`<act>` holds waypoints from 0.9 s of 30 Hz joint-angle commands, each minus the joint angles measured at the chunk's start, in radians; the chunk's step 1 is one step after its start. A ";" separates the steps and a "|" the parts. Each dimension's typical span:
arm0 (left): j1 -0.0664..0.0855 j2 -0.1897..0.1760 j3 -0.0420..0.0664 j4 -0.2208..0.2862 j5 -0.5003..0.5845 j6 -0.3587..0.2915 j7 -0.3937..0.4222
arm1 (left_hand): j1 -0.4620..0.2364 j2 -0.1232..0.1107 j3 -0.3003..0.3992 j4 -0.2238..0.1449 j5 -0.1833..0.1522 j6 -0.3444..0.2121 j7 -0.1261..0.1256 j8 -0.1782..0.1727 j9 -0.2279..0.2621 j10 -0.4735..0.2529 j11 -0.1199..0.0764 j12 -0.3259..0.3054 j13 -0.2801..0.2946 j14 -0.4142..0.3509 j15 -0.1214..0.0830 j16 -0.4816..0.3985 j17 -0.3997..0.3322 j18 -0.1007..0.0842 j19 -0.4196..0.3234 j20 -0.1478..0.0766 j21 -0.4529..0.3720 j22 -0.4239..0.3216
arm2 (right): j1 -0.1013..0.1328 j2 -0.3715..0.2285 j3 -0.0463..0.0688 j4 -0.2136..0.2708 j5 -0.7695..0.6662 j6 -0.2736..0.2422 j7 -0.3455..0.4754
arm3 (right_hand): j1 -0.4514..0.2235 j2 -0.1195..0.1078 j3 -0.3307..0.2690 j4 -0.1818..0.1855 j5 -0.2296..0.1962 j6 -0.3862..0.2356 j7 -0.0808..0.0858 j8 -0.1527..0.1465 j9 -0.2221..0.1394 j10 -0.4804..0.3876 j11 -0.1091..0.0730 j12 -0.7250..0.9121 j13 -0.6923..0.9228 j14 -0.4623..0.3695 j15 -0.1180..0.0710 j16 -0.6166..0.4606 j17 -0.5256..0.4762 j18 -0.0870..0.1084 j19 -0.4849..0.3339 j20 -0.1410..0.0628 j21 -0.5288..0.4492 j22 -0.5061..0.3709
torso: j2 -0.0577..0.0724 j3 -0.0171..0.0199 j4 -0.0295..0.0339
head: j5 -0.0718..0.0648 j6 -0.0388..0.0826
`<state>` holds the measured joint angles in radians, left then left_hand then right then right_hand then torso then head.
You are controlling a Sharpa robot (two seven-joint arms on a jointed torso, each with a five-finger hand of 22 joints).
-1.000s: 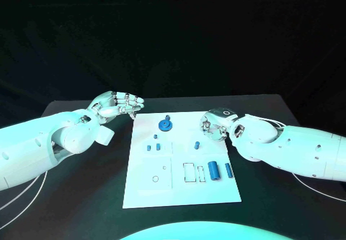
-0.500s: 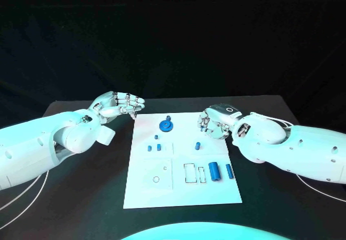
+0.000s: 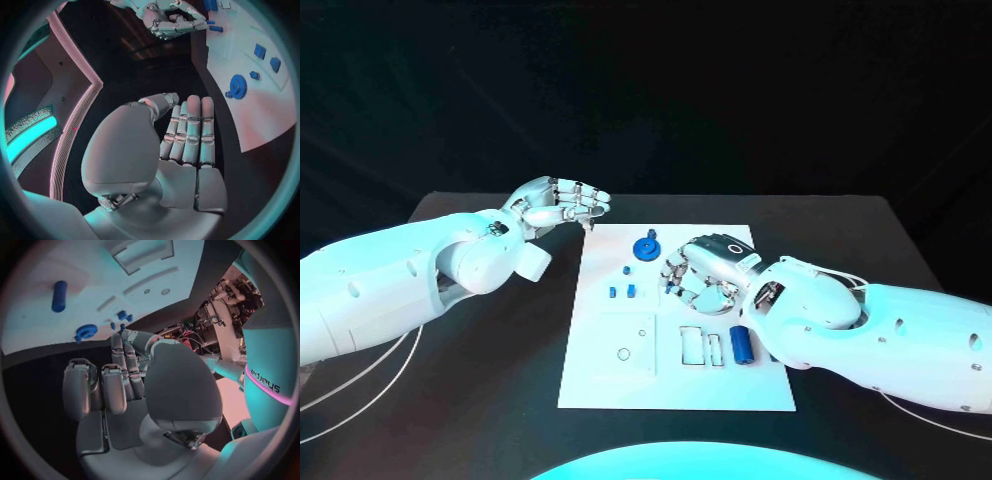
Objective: Assemble the parts on the task board
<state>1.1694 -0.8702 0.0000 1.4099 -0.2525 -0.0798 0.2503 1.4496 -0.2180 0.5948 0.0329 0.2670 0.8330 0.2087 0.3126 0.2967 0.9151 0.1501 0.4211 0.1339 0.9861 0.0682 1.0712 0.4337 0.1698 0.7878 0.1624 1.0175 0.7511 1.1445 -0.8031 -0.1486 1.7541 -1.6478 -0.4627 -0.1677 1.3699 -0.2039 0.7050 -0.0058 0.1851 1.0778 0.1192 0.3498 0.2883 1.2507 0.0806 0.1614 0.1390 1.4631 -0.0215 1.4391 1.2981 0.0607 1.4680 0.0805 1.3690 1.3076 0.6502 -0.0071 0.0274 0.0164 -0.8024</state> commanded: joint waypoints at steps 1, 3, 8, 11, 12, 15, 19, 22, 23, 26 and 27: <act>0.001 0.005 0.001 0.002 0.008 -0.011 0.013 | 0.001 0.007 0.000 -0.008 0.004 -0.002 0.012 -0.001 0.001 -0.007 0.002 0.004 0.000 -0.002 0.003 -0.003 -0.001 0.015 -0.009 0.002 -0.005 -0.001 | -0.021 0.022 -0.002 -0.003 -0.019 -0.016 0.027 | -0.006 0.008 0.000 -0.005 -0.004 0.004 0.000 0.006 0.001 0.043 -0.034 -0.003 0.001 0.053 -0.007 -0.005 -0.003 -0.019 0.030 -0.006 -0.001 0.194 | 0.000 -0.0015 0.0016 | 0.021 -0.005; 0.001 0.006 0.001 0.003 0.010 -0.017 0.013 | 0.001 0.007 0.000 -0.009 0.005 -0.002 0.012 -0.001 0.001 -0.008 0.003 0.004 0.000 -0.001 0.003 -0.004 -0.002 0.015 -0.009 0.002 -0.005 -0.001 | -0.036 0.038 -0.003 -0.010 -0.024 -0.016 0.030 | -0.006 0.008 0.000 -0.005 -0.004 0.004 0.000 0.006 0.001 0.043 -0.034 -0.003 0.001 0.053 -0.007 -0.005 -0.003 -0.019 0.030 -0.006 -0.001 0.194 | 0.000 -0.0023 0.0023 | 0.025 -0.007; 0.001 0.010 0.001 0.006 0.018 -0.029 0.015 | 0.001 0.007 0.000 -0.009 0.005 -0.002 0.012 -0.001 0.001 -0.008 0.003 0.004 0.000 -0.001 0.003 -0.004 -0.002 0.015 -0.009 0.002 -0.005 -0.001 | -0.069 0.073 -0.006 -0.031 -0.030 -0.013 0.035 | -0.006 0.008 0.001 -0.006 -0.004 0.003 0.000 0.006 0.002 0.043 -0.034 -0.004 0.001 0.053 -0.007 -0.005 -0.003 -0.018 0.029 -0.006 -0.003 0.194 | 0.000 -0.0040 0.0017 | 0.040 -0.012; 0.001 0.014 0.001 0.009 0.022 -0.035 0.016 | 0.000 0.007 -0.001 -0.009 0.005 -0.002 0.012 -0.001 0.001 -0.009 0.003 0.004 0.000 -0.001 0.003 -0.004 -0.002 0.015 -0.009 0.002 -0.005 -0.001 | -0.090 0.097 -0.007 -0.050 -0.037 -0.009 0.037 | -0.006 0.008 0.002 -0.007 -0.004 0.003 0.000 0.006 0.002 0.043 -0.033 -0.005 0.001 0.053 -0.007 -0.005 -0.004 -0.018 0.029 -0.006 -0.004 0.194 | 0.001 -0.0029 0.0013 | 0.048 -0.014; 0.001 0.015 0.001 0.009 0.023 -0.036 0.017 | 0.000 0.007 -0.001 -0.009 0.005 -0.002 0.012 -0.001 0.001 -0.009 0.003 0.004 0.000 -0.001 0.003 -0.004 -0.002 0.015 -0.009 0.002 -0.005 -0.001 | -0.095 0.102 -0.008 -0.056 -0.039 -0.008 0.037 | -0.006 0.008 0.002 -0.007 -0.004 0.003 0.000 0.006 0.002 0.043 -0.033 -0.005 0.001 0.053 -0.007 -0.005 -0.004 -0.018 0.029 -0.006 -0.004 0.194 | 0.001 -0.0032 0.0015 | 0.050 -0.015; 0.001 0.017 0.001 0.011 0.026 -0.039 0.017 | 0.000 0.007 -0.001 -0.009 0.005 -0.002 0.012 -0.001 0.001 -0.009 0.003 0.004 0.000 -0.001 0.003 -0.004 -0.002 0.015 -0.009 0.002 -0.005 -0.001 | -0.108 0.116 -0.008 -0.069 -0.044 -0.006 0.037 | -0.007 0.008 0.002 -0.007 -0.004 0.003 0.001 0.006 0.002 0.043 -0.033 -0.006 0.000 0.053 -0.007 -0.006 -0.005 -0.018 0.028 -0.006 -0.006 0.193 | 0.001 -0.0024 0.0023 | 0.055 -0.020; 0.001 0.018 0.001 0.012 0.027 -0.040 0.017 | 0.000 0.007 -0.001 -0.009 0.005 -0.002 0.012 -0.001 0.001 -0.009 0.003 0.004 0.000 -0.001 0.003 -0.004 -0.002 0.015 -0.009 0.002 -0.005 -0.001 | -0.118 0.127 -0.009 -0.079 -0.049 -0.001 0.035 | -0.007 0.008 0.002 -0.007 -0.004 0.003 0.001 0.006 0.002 0.043 -0.033 -0.006 0.000 0.053 -0.007 -0.006 -0.005 -0.018 0.028 -0.006 -0.006 0.193 | 0.002 -0.0017 0.0011 | 0.063 -0.028; 0.001 0.018 0.001 0.012 0.027 -0.040 0.016 | 0.000 0.007 -0.001 -0.010 0.005 -0.003 0.012 -0.002 0.001 -0.010 0.003 0.005 -0.001 -0.001 0.003 -0.005 -0.003 0.015 -0.009 0.002 -0.005 -0.001 | -0.122 0.133 -0.010 -0.084 -0.052 0.003 0.034 | -0.007 0.008 0.002 -0.007 -0.004 0.003 0.001 0.006 0.002 0.043 -0.033 -0.006 0.000 0.053 -0.007 -0.006 -0.005 -0.018 0.028 -0.006 -0.006 0.193 | 0.002 -0.0015 0.0006 | 0.068 -0.032; 0.001 0.018 0.001 0.012 0.027 -0.040 0.016 | 0.000 0.007 -0.001 -0.010 0.005 -0.003 0.012 -0.002 0.001 -0.010 0.003 0.005 -0.001 -0.001 0.003 -0.006 -0.003 0.015 -0.009 0.002 -0.005 -0.001 | -0.122 0.133 -0.010 -0.085 -0.053 0.003 0.034 | -0.007 0.008 0.002 -0.007 -0.004 0.003 0.001 0.006 0.002 0.043 -0.033 -0.006 0.000 0.053 -0.007 -0.006 -0.005 -0.018 0.028 -0.006 -0.006 0.193 | 0.002 -0.0015 0.0006 | 0.068 -0.032; 0.001 0.019 0.000 0.012 0.028 -0.040 0.015 | 0.000 0.007 -0.001 -0.010 0.005 -0.003 0.012 -0.002 0.001 -0.010 0.003 0.005 -0.001 -0.001 0.003 -0.006 -0.003 0.015 -0.009 0.002 -0.005 -0.001 | -0.125 0.136 -0.011 -0.089 -0.055 0.008 0.032 | -0.007 0.009 0.003 -0.008 -0.005 0.002 0.001 0.005 0.002 0.043 -0.033 -0.007 0.000 0.053 -0.007 -0.006 -0.005 -0.017 0.028 -0.006 -0.006 0.193 | 0.002 -0.0012 0.0006 | 0.070 -0.035; 0.001 0.019 0.000 0.012 0.028 -0.039 0.015 | 0.000 0.007 -0.001 -0.010 0.005 -0.003 0.012 -0.002 0.001 -0.010 0.003 0.005 -0.001 -0.001 0.003 -0.006 -0.003 0.015 -0.009 0.002 -0.005 -0.001 | -0.126 0.137 -0.011 -0.090 -0.056 0.009 0.032 | -0.007 0.009 0.003 -0.008 -0.005 0.002 0.001 0.005 0.002 0.043 -0.033 -0.007 0.000 0.053 -0.007 -0.006 -0.005 -0.017 0.028 -0.006 -0.006 0.193 | 0.002 -0.0012 0.0006 | 0.070 -0.035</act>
<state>1.1694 -0.8535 -0.0004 1.4194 -0.2356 -0.1155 0.2519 1.4496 -0.2180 0.5948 0.0273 0.2670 0.8329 0.2087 0.3126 0.2968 0.9115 0.1537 0.4211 0.1339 0.9860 0.0682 1.0712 0.4316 0.1698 0.7841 0.1660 1.0175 0.7511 1.0202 -0.6680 -0.1591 1.6650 -1.6818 -0.4688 -0.1451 1.3658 -0.2001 0.7079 -0.0088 0.1792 1.0757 0.1174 0.3519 0.2893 1.2508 0.0807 0.1557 0.1388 1.4633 -0.0213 1.4391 1.2942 0.0608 1.4680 0.0806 1.3689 1.3073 0.6518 -0.0083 0.0283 0.0849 -0.8353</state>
